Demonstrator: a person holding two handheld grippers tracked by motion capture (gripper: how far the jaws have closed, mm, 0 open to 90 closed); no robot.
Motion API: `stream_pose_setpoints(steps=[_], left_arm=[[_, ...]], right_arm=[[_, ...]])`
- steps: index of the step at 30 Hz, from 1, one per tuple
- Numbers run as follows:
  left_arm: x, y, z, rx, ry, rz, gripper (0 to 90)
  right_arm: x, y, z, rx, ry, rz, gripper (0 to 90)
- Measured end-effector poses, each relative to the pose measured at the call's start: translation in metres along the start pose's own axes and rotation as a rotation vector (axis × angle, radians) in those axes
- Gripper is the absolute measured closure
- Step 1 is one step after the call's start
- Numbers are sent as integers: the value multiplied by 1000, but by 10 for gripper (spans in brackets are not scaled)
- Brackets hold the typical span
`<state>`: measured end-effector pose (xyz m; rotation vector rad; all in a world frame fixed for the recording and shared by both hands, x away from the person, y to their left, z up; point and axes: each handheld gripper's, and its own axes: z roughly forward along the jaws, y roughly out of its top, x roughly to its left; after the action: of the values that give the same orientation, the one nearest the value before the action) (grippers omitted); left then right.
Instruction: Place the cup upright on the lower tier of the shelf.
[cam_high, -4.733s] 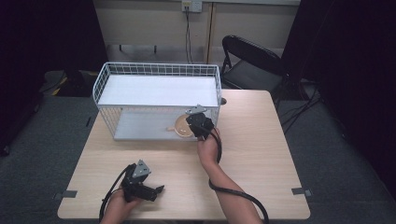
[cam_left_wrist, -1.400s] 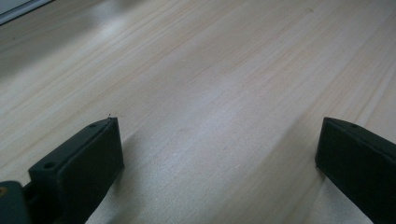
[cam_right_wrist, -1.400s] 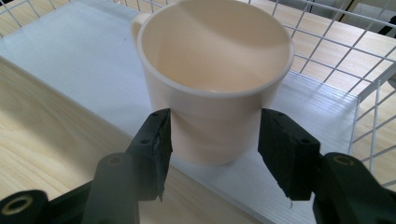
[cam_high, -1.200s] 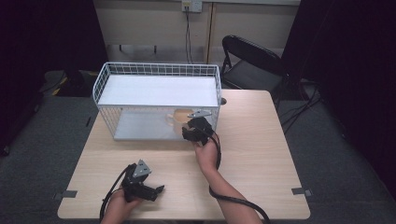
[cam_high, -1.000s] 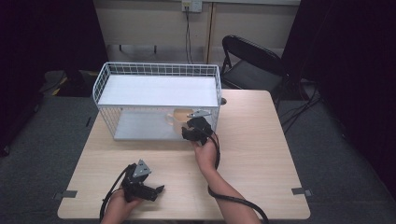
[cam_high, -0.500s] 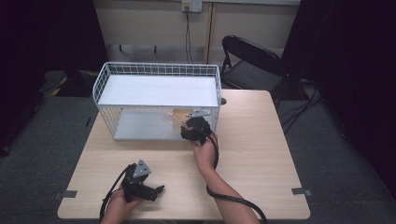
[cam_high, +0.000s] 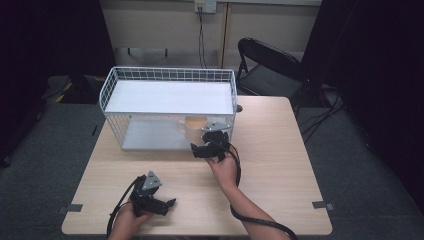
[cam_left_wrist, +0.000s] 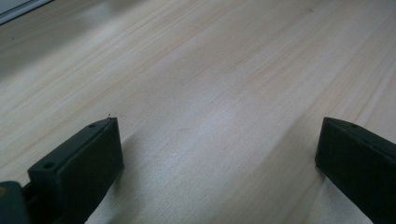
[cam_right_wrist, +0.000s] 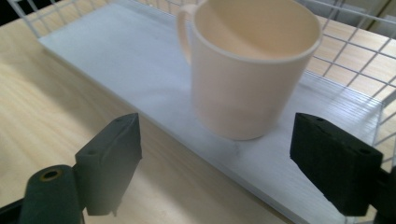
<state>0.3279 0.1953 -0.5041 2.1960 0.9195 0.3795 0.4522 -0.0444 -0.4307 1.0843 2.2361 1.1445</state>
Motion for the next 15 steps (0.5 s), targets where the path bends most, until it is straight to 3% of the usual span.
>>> stream_pose_setpoints(steps=[7,15], left_arm=[[0,0,0,0,0,0,2],[0,0,0,1,5,-3,1]], right_arm=[[1,-4,-10,-20,14,-20,140],[-4,-10,-22,-30,73,-32,140]])
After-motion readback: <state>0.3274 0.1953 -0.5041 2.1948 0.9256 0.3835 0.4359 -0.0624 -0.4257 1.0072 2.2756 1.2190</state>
